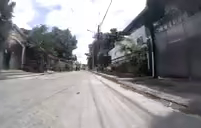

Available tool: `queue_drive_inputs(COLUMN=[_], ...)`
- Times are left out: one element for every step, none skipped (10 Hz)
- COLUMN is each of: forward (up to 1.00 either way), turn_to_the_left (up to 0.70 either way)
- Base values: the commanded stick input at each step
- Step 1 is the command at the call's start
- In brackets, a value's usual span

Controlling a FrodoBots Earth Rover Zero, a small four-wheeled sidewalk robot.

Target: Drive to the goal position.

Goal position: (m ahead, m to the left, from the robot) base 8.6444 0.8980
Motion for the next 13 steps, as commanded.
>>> queue_drive_inputs(forward=[0.50, 0.50, 0.50, 0.50, 0.50, 0.50, 0.50, 0.50, 0.50, 0.50, 0.50, 0.50, 0.50], turn_to_the_left=[0.00, 0.00, 0.00, 0.00, 0.00, 0.00, 0.00, 0.00, 0.00, 0.00, 0.00, 0.00, 0.00])
